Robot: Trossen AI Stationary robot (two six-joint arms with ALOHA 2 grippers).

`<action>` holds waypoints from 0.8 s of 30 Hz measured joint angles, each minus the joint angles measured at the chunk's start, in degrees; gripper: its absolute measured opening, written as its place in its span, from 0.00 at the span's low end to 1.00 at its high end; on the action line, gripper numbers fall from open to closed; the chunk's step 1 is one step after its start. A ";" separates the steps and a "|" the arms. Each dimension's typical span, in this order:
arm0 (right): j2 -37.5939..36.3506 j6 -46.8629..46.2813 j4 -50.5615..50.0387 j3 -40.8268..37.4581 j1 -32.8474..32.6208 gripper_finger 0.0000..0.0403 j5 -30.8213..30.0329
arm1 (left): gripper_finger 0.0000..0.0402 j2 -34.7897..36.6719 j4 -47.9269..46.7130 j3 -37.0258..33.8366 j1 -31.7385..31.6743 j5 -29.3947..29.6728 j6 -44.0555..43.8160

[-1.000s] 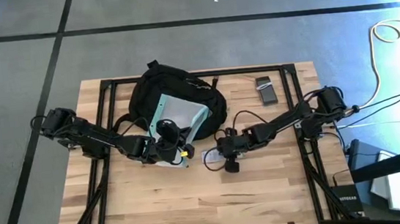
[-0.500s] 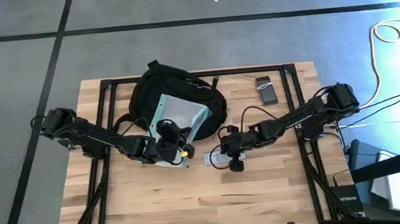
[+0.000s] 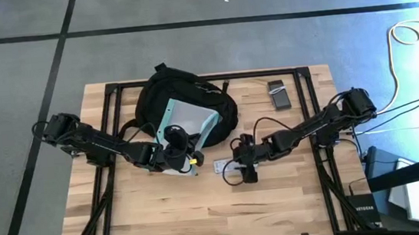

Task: Unpack backpack
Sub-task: Put the tin pencil case into the blue zip bag

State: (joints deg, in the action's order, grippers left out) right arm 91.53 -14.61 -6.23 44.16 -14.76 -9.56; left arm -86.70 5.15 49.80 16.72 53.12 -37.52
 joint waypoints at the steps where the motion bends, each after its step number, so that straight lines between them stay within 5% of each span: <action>1: 0.00 -0.41 0.06 0.04 0.04 0.73 0.02 | 0.01 0.00 0.00 0.00 -0.01 0.00 0.00; 5: 0.90 -1.60 0.13 0.11 0.16 0.91 -0.08 | 0.01 0.00 0.02 0.00 -0.01 0.00 0.00; 9: 3.72 -1.49 0.18 0.11 0.15 0.97 0.22 | 0.01 0.00 0.04 0.00 0.01 0.02 0.00; 24: 7.85 4.32 1.54 0.35 0.11 0.75 1.31 | 0.01 0.00 0.15 0.00 -0.01 0.02 0.00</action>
State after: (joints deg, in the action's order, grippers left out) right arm 99.37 -10.28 -4.69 44.51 -14.66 -8.25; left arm -86.70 5.30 49.80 16.71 53.15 -37.52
